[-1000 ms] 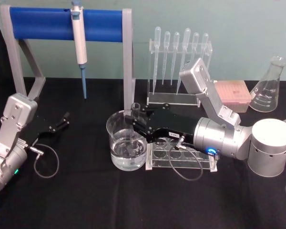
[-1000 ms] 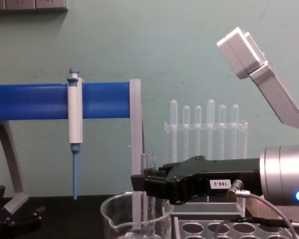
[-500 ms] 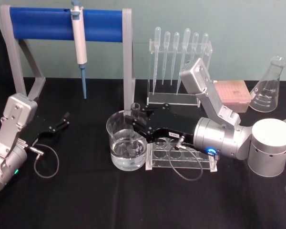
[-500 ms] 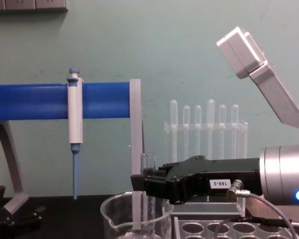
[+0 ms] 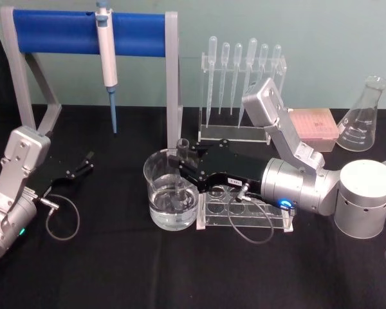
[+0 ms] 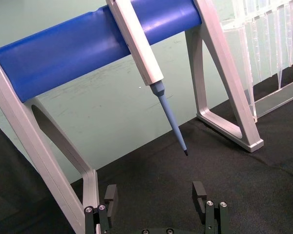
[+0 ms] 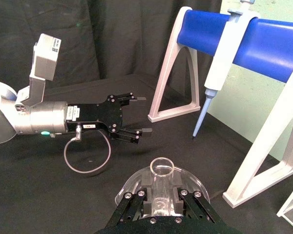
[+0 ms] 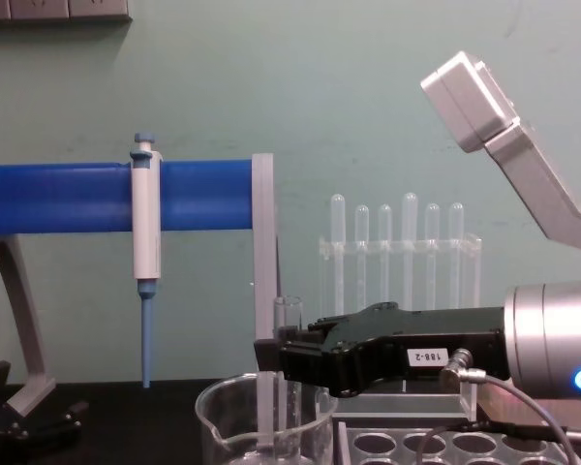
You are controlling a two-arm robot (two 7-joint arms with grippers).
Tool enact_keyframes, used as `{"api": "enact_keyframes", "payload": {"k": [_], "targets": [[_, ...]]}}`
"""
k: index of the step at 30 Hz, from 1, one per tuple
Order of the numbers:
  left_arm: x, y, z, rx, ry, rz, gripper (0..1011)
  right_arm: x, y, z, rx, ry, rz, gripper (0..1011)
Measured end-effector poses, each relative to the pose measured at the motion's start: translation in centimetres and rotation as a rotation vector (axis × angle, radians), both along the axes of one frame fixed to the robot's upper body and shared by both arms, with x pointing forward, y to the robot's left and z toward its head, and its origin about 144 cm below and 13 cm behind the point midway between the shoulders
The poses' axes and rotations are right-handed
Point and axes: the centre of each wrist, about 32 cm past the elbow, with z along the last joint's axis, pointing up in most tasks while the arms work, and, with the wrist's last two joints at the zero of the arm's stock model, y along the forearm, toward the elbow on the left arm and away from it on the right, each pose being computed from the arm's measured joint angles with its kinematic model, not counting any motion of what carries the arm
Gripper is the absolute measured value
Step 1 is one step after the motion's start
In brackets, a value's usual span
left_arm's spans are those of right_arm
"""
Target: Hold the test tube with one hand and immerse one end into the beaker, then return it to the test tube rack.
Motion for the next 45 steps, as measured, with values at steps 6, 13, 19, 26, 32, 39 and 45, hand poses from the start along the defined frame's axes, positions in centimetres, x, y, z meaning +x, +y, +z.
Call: {"api": "enact_keyframes", "payload": {"k": [6,13,19,26,32,39,45], "targets": [[0.0,0.0,0.0,0.0,0.0,0.0,1000,0.0,0.0,0.0,0.0,0.0,0.0,227],[0.0,0.0,0.0,0.0,0.0,0.0,1000,0.0,0.0,0.0,0.0,0.0,-0.001,227],[0.0,0.0,0.0,0.0,0.0,0.0,1000,0.0,0.0,0.0,0.0,0.0,-0.001,227],[0.0,0.0,0.0,0.0,0.0,0.0,1000,0.0,0.0,0.0,0.0,0.0,-0.001,227],[0.0,0.0,0.0,0.0,0.0,0.0,1000,0.0,0.0,0.0,0.0,0.0,-0.001,227],[0.0,0.0,0.0,0.0,0.0,0.0,1000,0.0,0.0,0.0,0.0,0.0,-0.001,227],[0.0,0.0,0.0,0.0,0.0,0.0,1000,0.0,0.0,0.0,0.0,0.0,-0.001,227]]}}
